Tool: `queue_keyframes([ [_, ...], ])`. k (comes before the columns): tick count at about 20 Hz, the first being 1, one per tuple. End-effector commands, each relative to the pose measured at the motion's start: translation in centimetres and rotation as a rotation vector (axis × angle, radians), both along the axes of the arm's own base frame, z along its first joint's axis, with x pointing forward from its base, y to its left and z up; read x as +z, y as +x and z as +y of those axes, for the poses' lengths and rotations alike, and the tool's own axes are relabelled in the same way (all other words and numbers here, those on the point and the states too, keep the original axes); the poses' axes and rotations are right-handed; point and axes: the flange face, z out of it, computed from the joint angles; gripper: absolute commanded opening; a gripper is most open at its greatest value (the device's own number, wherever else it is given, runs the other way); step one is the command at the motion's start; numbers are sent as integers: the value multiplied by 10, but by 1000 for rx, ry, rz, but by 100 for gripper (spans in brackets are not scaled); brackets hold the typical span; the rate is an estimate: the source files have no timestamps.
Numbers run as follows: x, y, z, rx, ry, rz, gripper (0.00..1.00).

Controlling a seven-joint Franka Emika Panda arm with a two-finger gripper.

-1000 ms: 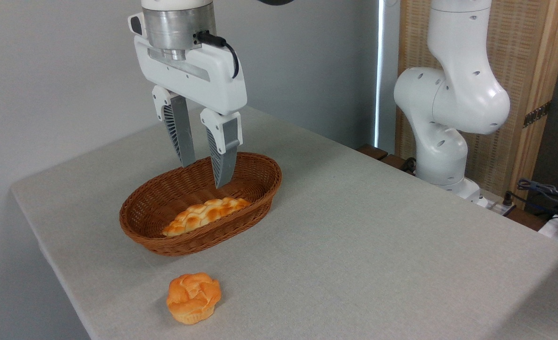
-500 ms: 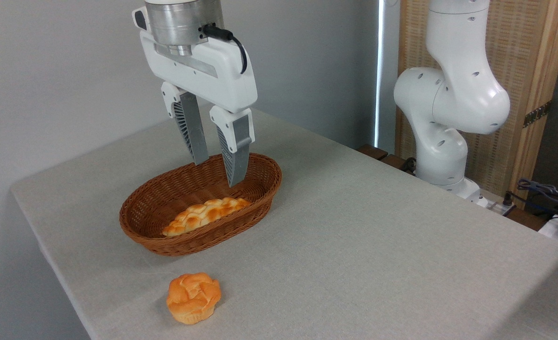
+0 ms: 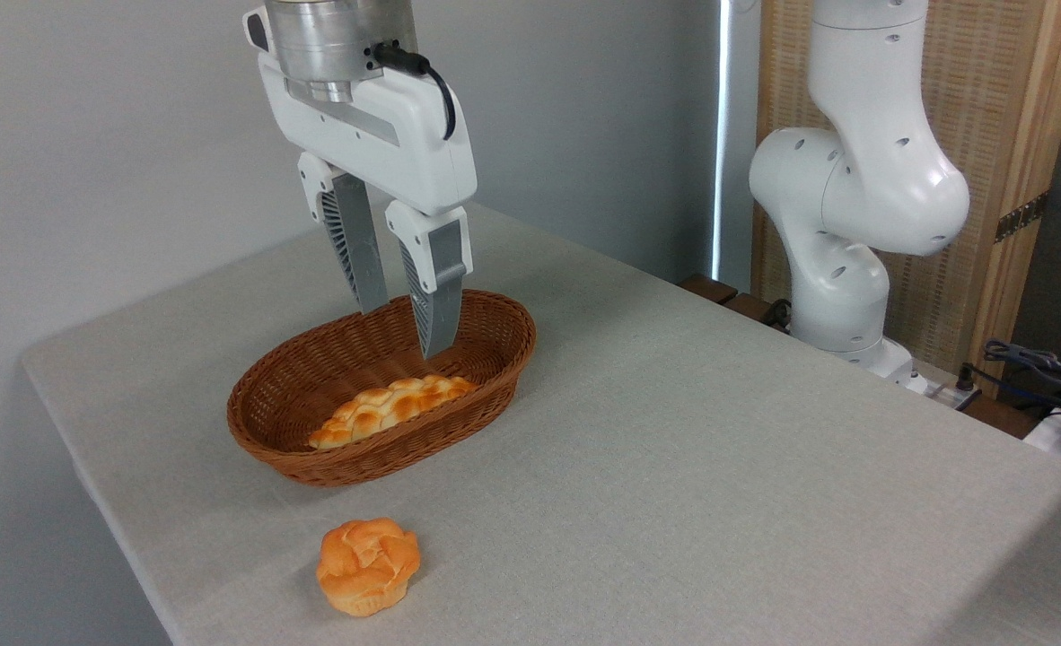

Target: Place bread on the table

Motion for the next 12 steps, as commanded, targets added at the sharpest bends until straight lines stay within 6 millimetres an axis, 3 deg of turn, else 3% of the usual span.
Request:
queue_keyframes([
  [1, 6, -6, 1, -18, 2, 17, 100],
  [12, 4, -10, -1, -45, 40, 44, 100],
])
